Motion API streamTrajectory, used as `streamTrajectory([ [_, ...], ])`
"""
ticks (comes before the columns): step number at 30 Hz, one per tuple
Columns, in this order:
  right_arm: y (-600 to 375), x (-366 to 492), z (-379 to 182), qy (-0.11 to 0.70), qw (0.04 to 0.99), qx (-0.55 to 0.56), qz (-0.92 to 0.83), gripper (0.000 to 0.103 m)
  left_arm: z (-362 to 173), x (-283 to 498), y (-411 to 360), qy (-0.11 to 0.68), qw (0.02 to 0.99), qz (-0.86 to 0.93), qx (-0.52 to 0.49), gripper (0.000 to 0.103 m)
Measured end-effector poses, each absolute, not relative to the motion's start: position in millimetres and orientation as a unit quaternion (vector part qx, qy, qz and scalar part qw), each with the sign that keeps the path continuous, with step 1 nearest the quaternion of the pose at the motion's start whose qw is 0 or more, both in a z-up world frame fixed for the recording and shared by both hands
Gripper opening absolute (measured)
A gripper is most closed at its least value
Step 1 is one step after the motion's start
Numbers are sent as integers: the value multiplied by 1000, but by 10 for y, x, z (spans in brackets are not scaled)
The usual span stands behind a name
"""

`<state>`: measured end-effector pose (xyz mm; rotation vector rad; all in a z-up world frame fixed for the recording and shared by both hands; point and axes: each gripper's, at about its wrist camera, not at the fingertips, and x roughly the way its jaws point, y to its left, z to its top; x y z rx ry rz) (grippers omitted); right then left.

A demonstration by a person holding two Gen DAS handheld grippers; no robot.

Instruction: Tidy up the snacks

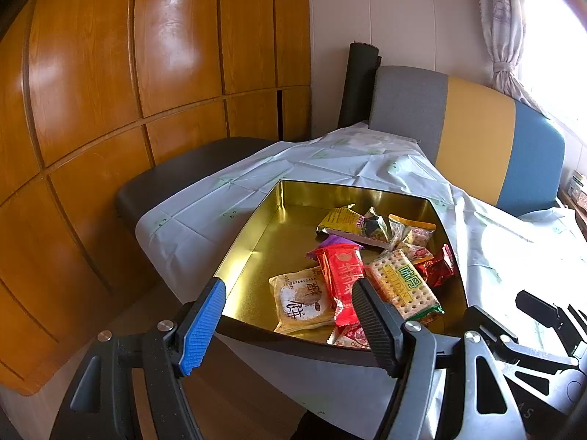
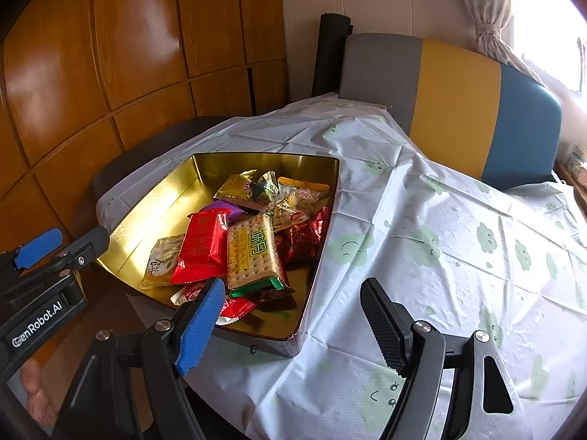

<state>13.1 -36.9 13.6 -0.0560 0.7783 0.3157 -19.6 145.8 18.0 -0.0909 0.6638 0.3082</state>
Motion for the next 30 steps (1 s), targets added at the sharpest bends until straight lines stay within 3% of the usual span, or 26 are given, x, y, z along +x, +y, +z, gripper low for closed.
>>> streamTrajectory([
  [30, -380, 151, 124, 376, 914, -27, 153, 80, 177, -180, 1418, 326, 933, 146, -38, 72],
])
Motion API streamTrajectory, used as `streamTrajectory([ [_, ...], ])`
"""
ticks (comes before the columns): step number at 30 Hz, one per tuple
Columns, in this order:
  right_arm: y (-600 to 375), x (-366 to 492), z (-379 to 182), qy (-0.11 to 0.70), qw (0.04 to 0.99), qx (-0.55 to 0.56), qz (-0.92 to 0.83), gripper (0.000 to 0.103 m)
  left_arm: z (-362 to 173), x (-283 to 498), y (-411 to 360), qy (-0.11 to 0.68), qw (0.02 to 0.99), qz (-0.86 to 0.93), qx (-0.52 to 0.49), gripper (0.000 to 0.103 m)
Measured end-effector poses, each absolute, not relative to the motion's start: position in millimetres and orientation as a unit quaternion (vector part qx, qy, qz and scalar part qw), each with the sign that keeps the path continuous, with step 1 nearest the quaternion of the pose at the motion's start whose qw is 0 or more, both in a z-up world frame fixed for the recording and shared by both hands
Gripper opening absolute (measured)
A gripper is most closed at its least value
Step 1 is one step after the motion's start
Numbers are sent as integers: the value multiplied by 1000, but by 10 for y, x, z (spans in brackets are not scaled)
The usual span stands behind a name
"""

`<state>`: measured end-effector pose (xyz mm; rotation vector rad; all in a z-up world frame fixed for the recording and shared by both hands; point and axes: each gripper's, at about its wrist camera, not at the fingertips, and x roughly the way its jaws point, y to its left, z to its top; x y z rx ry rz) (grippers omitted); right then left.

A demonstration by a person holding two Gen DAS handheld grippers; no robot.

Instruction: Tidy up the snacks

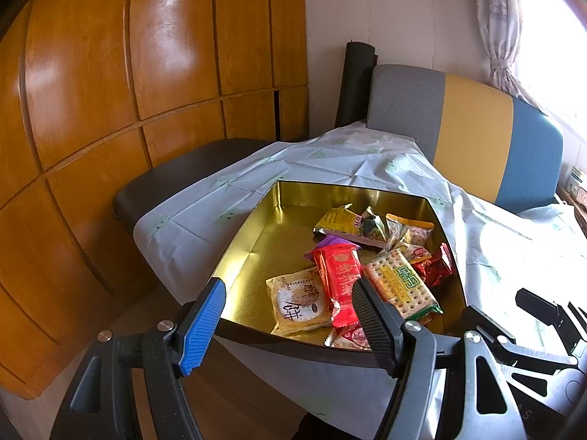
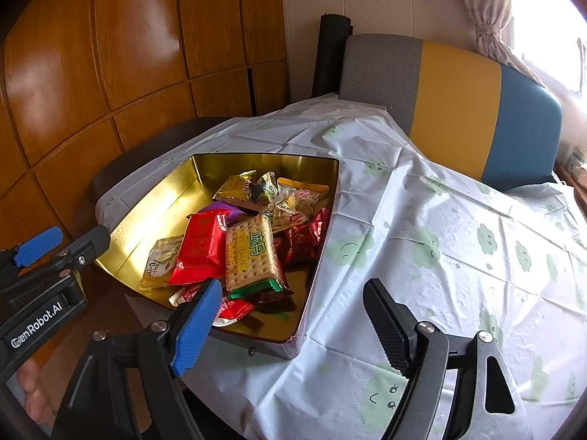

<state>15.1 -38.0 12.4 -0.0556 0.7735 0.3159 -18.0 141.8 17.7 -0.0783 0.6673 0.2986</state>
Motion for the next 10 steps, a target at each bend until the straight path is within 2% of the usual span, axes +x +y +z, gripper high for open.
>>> streamTrajectory([
  [3, -400, 156, 113, 376, 913, -25, 153, 80, 178, -182, 1396, 324, 934, 142, -37, 68],
  [5, -416, 162, 107, 376, 914, -23, 152, 80, 185, -186, 1389, 320, 936, 141, -35, 57],
  [6, -428, 165, 106, 376, 914, -22, 152, 80, 186, -185, 1390, 318, 937, 141, -35, 55],
  [10, -588, 241, 121, 377, 916, -1, 138, 80, 170, -143, 1405, 324, 935, 138, -39, 54],
])
